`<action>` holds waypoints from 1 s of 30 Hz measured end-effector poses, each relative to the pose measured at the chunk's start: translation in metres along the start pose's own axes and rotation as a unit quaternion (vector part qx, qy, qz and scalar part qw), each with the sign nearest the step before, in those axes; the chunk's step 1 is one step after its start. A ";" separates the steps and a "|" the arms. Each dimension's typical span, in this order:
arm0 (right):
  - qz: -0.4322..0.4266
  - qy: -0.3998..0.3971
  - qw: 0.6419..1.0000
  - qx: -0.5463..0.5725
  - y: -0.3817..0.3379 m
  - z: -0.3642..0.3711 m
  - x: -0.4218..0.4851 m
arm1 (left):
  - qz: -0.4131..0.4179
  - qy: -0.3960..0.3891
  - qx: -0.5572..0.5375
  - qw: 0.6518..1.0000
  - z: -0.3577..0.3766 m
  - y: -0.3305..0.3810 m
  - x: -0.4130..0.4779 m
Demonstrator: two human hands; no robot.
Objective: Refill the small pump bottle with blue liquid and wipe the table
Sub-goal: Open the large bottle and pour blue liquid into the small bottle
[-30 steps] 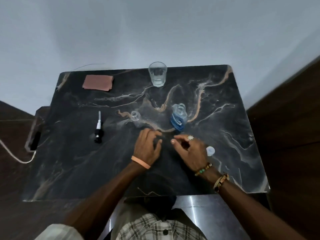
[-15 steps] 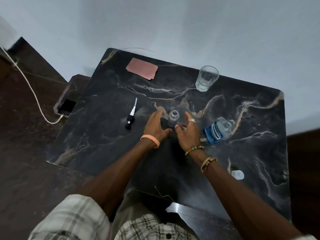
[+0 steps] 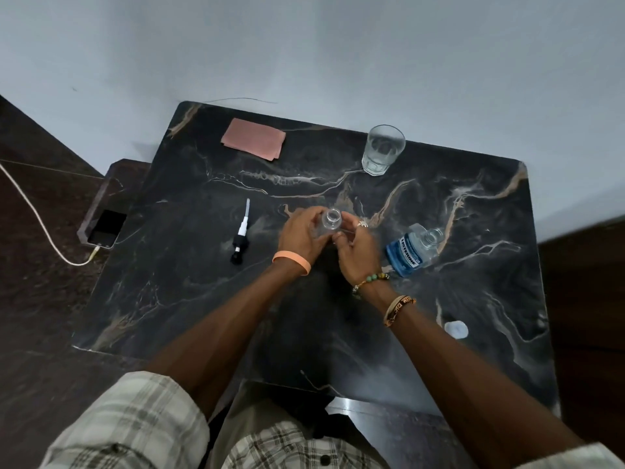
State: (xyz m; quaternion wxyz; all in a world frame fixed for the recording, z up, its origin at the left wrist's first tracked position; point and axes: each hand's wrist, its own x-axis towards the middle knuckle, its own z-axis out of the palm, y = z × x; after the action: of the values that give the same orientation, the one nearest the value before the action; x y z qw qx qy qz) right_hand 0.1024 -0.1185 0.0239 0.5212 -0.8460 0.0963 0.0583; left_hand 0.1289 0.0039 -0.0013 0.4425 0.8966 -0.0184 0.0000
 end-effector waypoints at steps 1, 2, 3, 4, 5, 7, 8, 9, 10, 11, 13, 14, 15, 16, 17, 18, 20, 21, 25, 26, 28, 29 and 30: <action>-0.004 0.007 1.000 -0.001 -0.004 -0.003 0.001 | 0.004 0.003 -0.002 1.000 -0.001 0.006 0.003; -0.008 0.016 1.000 -0.006 -0.008 -0.006 0.002 | 0.005 0.003 -0.011 1.000 -0.002 0.011 0.006; -0.011 0.028 0.999 -0.015 -0.012 -0.010 0.003 | 0.003 0.000 -0.024 1.000 -0.003 0.017 0.009; -0.013 0.038 0.999 -0.024 -0.016 -0.014 0.004 | 0.000 -0.002 -0.036 0.999 -0.004 0.022 0.011; -0.014 0.045 0.998 -0.030 -0.019 -0.017 0.006 | -0.003 -0.001 -0.045 0.999 -0.005 0.026 0.013; -0.021 0.050 0.998 -0.036 -0.025 -0.024 0.008 | 0.003 0.012 -0.052 0.999 -0.008 0.035 0.016; -0.026 0.053 0.997 -0.040 -0.028 -0.028 0.008 | 0.012 0.019 -0.054 0.998 -0.009 0.040 0.016; -0.032 0.057 0.997 -0.044 -0.032 -0.031 0.009 | 0.021 0.024 -0.055 0.998 -0.011 0.045 0.017; -0.037 0.063 0.996 -0.050 -0.036 -0.034 0.010 | 0.029 0.028 -0.056 0.998 -0.013 0.050 0.018; -0.041 0.070 0.995 -0.056 -0.039 -0.037 0.011 | 0.037 0.031 -0.059 0.997 -0.015 0.055 0.018; -0.044 0.078 0.994 -0.065 -0.045 -0.044 0.011 | 0.047 0.039 -0.065 0.996 -0.018 0.065 0.019; -0.046 0.078 0.994 -0.067 -0.047 -0.048 0.010 | 0.049 0.041 -0.069 0.996 -0.020 0.069 0.019; -0.049 0.074 0.994 -0.067 -0.049 -0.051 0.010 | 0.049 0.040 -0.072 0.995 -0.021 0.072 0.020; -0.052 0.068 0.994 -0.067 -0.051 -0.055 0.010 | 0.049 0.039 -0.075 0.995 -0.023 0.075 0.020; -0.055 0.061 0.994 -0.067 -0.053 -0.058 0.010 | 0.050 0.038 -0.076 0.995 -0.024 0.078 0.020; -0.057 0.055 0.995 -0.067 -0.055 -0.062 0.009 | 0.050 0.037 -0.075 0.995 -0.025 0.080 0.020; -0.059 0.048 0.995 -0.067 -0.059 -0.068 0.010 | 0.050 0.034 -0.078 0.995 -0.028 0.085 0.020; -0.060 0.047 0.995 -0.069 -0.062 -0.072 0.010 | 0.050 0.032 -0.080 0.995 -0.029 0.088 0.021; -0.067 0.046 0.994 -0.071 -0.072 -0.088 0.008 | 0.049 0.034 -0.087 0.994 -0.032 0.100 0.022; -0.072 0.056 0.994 -0.067 -0.074 -0.094 0.006 | 0.049 0.036 -0.089 0.994 -0.033 0.103 0.022; -0.086 0.104 0.989 -0.055 -0.075 -0.109 0.003 | 0.048 0.037 -0.095 0.994 -0.034 0.106 0.022; -0.095 0.133 0.985 -0.044 -0.075 -0.118 0.000 | 0.047 0.038 -0.095 0.994 -0.034 0.107 0.022; -0.104 0.161 0.981 -0.024 -0.072 -0.127 -0.003 | 0.048 0.042 -0.093 0.994 -0.035 0.108 0.022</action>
State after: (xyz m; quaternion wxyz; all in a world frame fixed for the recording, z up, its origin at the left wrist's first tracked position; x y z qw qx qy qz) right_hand 0.1150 -0.2004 0.1447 0.4813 -0.8621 0.0890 -0.1310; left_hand 0.1475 -0.0348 0.1058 0.5235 0.8491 -0.0428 0.0566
